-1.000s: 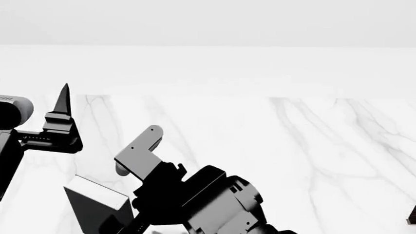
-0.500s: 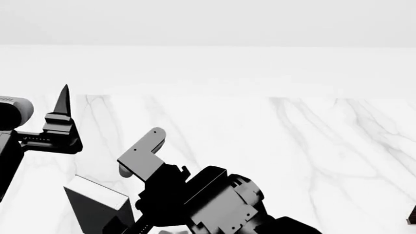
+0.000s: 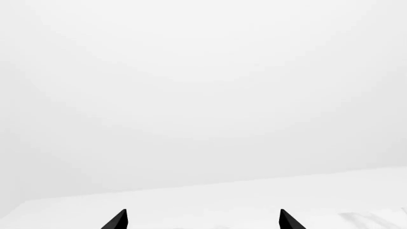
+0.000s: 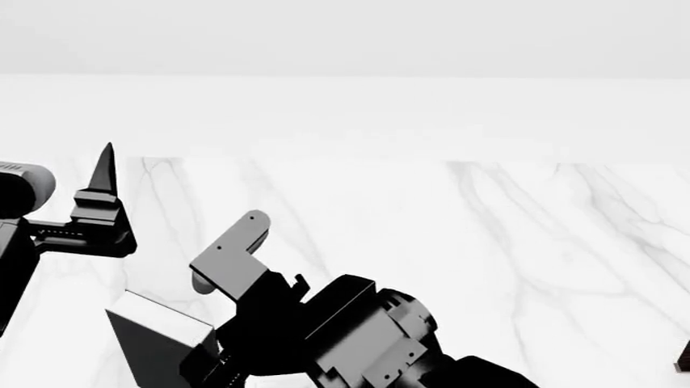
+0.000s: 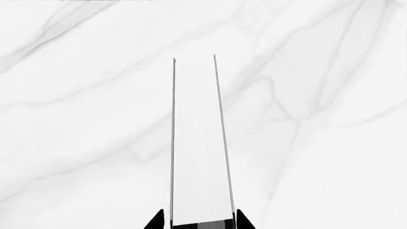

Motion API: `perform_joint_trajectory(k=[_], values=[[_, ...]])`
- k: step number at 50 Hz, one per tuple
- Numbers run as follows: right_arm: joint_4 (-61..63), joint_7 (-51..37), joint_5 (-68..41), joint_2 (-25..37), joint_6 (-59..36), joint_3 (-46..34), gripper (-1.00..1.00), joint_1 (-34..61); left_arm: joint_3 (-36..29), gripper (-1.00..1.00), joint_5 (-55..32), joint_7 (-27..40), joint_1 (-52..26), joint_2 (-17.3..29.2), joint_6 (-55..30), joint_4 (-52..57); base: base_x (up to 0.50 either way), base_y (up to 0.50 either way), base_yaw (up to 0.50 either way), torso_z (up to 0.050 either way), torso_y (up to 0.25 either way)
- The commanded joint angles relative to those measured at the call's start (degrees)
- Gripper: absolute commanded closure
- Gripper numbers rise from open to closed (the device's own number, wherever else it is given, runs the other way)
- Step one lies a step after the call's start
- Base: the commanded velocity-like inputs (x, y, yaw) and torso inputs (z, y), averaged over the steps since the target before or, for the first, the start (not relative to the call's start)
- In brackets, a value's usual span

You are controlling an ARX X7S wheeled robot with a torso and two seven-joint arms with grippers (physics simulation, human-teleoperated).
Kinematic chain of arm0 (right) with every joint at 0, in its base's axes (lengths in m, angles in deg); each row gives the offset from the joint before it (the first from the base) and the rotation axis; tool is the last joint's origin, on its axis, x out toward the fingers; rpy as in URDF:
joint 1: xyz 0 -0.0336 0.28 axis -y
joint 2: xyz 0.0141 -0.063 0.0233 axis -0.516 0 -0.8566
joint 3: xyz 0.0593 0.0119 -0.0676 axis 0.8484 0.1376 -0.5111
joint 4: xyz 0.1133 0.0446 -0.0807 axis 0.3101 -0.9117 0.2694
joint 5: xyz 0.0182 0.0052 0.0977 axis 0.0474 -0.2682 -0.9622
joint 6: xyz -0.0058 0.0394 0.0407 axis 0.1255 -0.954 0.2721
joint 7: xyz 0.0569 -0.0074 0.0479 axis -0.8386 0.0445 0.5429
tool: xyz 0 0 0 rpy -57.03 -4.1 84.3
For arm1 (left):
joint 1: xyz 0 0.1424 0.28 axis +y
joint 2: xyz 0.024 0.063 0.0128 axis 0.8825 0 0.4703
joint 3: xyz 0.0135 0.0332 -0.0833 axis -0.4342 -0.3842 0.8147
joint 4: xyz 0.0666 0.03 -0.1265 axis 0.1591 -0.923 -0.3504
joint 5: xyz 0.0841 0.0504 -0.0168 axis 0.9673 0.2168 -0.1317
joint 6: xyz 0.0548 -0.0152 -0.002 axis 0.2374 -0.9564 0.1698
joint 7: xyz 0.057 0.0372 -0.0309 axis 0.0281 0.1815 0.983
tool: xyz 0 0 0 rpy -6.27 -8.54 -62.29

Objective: Pick up the book on the left and place it on top of the shelf.

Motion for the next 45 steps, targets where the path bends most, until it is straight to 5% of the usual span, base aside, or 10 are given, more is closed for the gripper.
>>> perform_joint_trajectory(k=[1, 19, 45], values=[[0.04, -0.08, -0.21, 0.06, 0.46, -0.35, 1.0, -0.09, -0.02, -1.0, -0.18, 0.17, 0.18, 0.14, 0.23, -0.01, 0.0, 0.0, 0.0, 0.0, 0.0], [-0.15, -0.21, -0.02, 0.06, 1.37, -0.24, 1.0, 0.06, -0.3, -1.0, -0.39, 0.32, 0.24, 0.33, 0.56, -0.24, 0.0, 0.0, 0.0, 0.0, 0.0], [26.99, -16.61, -4.04, 15.43, -5.3, 4.77, 1.0, 10.36, -0.01, -1.0, -1.39, 0.82, -0.06, 0.8, -0.16, 0.97, 0.0, 0.0, 0.0, 0.0, 0.001]])
